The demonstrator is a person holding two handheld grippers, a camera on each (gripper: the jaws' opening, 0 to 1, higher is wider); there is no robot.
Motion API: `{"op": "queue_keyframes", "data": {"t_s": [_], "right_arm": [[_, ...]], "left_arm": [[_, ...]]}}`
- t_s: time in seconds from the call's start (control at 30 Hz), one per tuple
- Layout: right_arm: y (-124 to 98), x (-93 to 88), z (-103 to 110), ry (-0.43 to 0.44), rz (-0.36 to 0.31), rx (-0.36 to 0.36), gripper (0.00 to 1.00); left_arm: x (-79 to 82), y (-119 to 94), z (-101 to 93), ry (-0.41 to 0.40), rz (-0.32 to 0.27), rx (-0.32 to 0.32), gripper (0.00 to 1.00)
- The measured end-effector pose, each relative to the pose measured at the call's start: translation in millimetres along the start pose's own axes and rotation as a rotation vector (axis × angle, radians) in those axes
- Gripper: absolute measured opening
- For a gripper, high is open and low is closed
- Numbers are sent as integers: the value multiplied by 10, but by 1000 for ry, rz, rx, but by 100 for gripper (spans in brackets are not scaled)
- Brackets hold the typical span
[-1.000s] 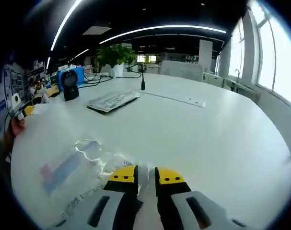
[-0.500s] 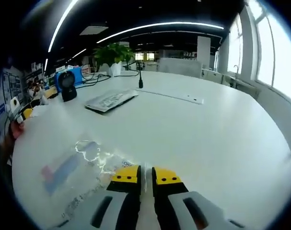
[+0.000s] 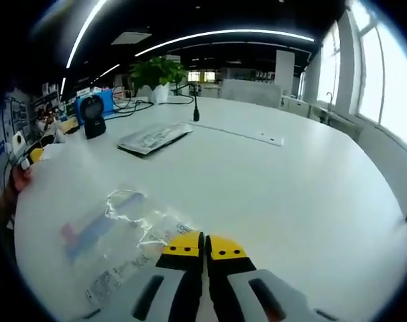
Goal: Clip sheet goods on table flip sheet goods clip sheet goods scan sheet goods put sheet goods back to table
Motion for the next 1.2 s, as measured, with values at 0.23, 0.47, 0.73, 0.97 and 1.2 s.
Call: {"op": "queue_keyframes", "data": {"t_s": [0.23,0.47,0.73,0.97,1.2], "right_arm": [[-38,45,25,-10,-18,-31,0],[-178,233,129,32,-85,2,0],[-365,583,401,112,-249,85,0],[-494,865,737,185,-332,166,0],[-543,1060,934,162,-379,185,0]], "left_arm": [[-1,-1,3,2,0,3,39],[1,1,-1,2,-1,1,39],[5,3,-1,1,-3,0,39],[4,4,-6,1,-2,-2,39],[5,3,-5,2,-3,-2,39]]}}
Point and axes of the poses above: the point that each gripper's makers call its tool centre point, and the gripper's own axes: y roughly forward along the fingers, z roughly to its left, x roughly out of its top, the point moved 3 cm from there along -y, roughly backward along the fingers, and after that the axes turned 9 degrees about -z, right-handed, at the moved point
